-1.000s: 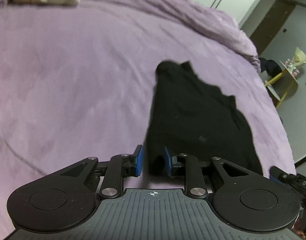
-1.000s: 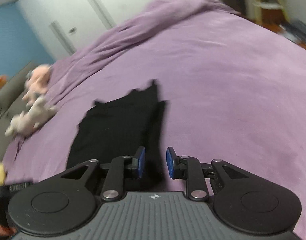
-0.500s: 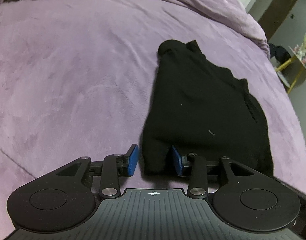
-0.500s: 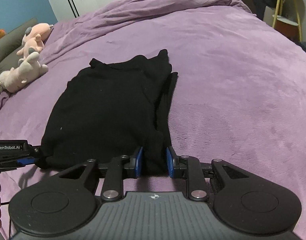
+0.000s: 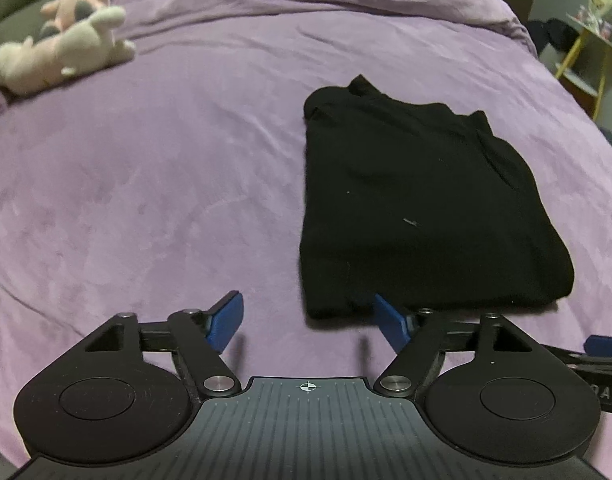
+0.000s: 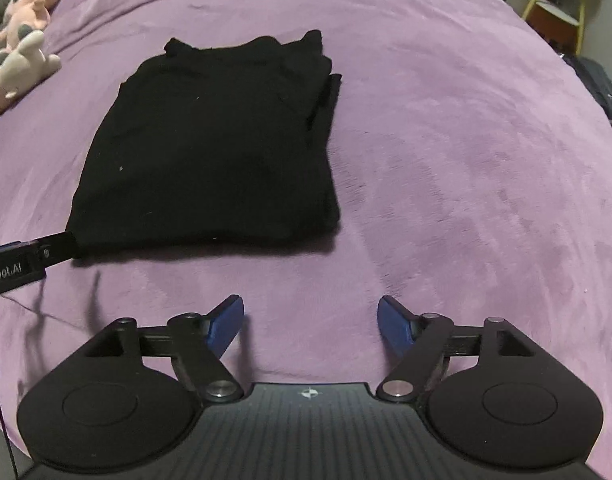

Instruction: Fold small clothes

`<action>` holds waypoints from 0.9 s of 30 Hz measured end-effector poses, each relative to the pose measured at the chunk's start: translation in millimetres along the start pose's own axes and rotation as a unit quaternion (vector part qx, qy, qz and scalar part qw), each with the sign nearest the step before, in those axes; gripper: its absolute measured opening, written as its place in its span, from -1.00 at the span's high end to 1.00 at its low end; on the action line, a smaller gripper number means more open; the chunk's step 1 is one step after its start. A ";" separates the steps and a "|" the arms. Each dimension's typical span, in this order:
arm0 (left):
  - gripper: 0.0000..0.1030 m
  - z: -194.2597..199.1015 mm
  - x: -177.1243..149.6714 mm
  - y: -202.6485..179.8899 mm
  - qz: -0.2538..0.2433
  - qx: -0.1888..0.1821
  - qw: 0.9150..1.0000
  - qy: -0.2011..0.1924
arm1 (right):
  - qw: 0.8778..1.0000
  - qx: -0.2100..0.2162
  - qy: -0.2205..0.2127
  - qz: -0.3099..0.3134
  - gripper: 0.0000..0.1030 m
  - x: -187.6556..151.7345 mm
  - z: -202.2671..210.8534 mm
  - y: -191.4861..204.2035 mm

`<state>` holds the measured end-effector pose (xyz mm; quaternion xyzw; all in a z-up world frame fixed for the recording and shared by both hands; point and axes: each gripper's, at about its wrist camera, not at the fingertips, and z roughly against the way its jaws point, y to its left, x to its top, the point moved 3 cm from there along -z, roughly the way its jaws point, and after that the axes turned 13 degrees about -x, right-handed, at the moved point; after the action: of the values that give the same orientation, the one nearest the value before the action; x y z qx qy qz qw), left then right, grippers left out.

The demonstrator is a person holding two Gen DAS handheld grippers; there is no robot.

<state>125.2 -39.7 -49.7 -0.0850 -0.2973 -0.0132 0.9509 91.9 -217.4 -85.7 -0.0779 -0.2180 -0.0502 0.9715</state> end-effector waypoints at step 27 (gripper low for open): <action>-0.75 8.4 5.3 -4.7 -0.001 0.021 0.999 0.039 | 1.000 -0.026 0.002 -0.005 -0.61 26.4 19.5 26.2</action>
<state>124.5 -42.8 -39.2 -0.0642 -0.2601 -0.0115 0.9634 111.0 -190.0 -60.3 -0.1019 -0.2147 -0.0610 0.9694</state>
